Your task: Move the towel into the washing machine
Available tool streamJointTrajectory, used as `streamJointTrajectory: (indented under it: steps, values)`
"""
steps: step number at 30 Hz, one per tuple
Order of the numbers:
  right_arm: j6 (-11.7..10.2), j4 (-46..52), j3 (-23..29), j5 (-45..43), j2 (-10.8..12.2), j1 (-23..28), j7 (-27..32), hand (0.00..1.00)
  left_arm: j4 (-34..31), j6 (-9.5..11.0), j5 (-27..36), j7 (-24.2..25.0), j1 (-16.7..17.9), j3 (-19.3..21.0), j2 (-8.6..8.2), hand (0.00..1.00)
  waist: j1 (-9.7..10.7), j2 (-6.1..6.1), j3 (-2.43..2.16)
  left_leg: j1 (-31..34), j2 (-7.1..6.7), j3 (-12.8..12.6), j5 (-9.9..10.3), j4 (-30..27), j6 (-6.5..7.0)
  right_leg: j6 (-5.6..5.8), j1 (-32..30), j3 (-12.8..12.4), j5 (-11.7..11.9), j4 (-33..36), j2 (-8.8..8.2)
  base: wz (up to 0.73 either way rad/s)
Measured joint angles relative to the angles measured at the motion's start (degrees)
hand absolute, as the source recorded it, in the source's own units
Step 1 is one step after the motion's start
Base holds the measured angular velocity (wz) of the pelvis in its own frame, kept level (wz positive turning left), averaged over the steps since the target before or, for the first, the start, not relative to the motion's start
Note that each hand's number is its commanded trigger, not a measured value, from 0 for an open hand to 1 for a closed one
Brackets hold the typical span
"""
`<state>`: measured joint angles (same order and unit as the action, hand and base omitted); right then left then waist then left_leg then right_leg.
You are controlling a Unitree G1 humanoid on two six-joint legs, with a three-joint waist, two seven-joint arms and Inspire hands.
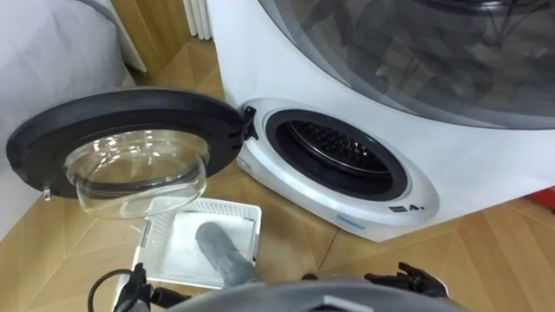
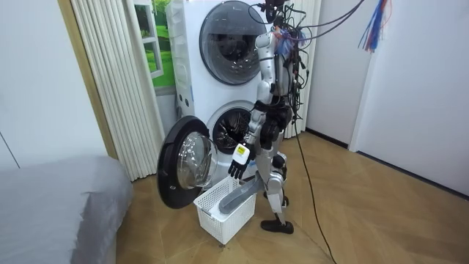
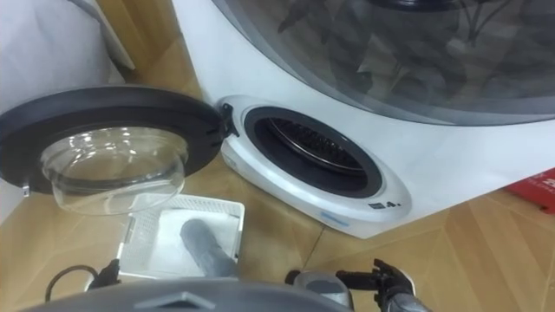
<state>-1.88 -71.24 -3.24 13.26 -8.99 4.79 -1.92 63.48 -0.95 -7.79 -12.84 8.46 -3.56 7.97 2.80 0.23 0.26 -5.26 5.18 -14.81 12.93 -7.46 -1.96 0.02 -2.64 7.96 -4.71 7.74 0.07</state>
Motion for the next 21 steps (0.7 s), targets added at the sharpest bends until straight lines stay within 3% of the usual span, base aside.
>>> streamJointTrajectory:
  steps: [6,13,18,19,21]
  values:
    - [-1.2,-2.2,-0.2,-0.7,-0.7,-3.3,-0.2,0.00,1.2,0.3,-4.3,0.1,-5.4,-1.9,-0.33,0.00,0.1,0.34,0.11,4.3,0.05,-0.2,0.0,-1.4,0.03,-0.18,-4.2,0.0,0.2,1.1,-0.26,-0.03]
    - [-1.8,-4.9,-3.3,-2.9,-2.0,-10.1,-0.8,0.00,4.4,1.5,-10.6,2.4,-15.1,-6.5,-1.40,0.00,0.9,0.98,0.88,11.0,0.12,-0.2,0.0,-4.3,0.03,-0.37,-11.5,0.0,0.4,4.4,-0.84,-0.03]
    - [-2.3,-5.8,-4.4,-4.6,0.3,-15.6,-0.8,0.00,9.4,3.8,-13.1,2.6,-21.0,-8.1,-3.00,0.00,2.0,0.93,2.10,16.4,-0.11,-0.8,0.0,-7.1,0.20,-0.37,-17.8,-0.7,0.4,8.4,-1.64,-0.06]
    - [-2.4,-6.1,-4.4,-4.6,0.8,-17.2,-0.9,0.00,9.8,3.9,-13.2,2.7,-22.4,-8.6,-3.70,0.00,2.3,1.19,2.56,18.7,-0.22,-0.8,0.1,-8.5,0.51,-0.39,-20.1,-0.8,0.4,9.5,-1.97,0.00]
    - [-2.4,-6.3,-4.4,-4.4,1.5,-18.7,-0.8,0.00,10.1,4.1,-13.2,2.7,-23.7,-10.1,-4.28,0.00,2.3,1.46,2.81,21.5,-0.44,-0.7,0.1,-9.7,0.77,-0.63,-22.9,-1.4,0.4,10.5,-2.20,0.00]
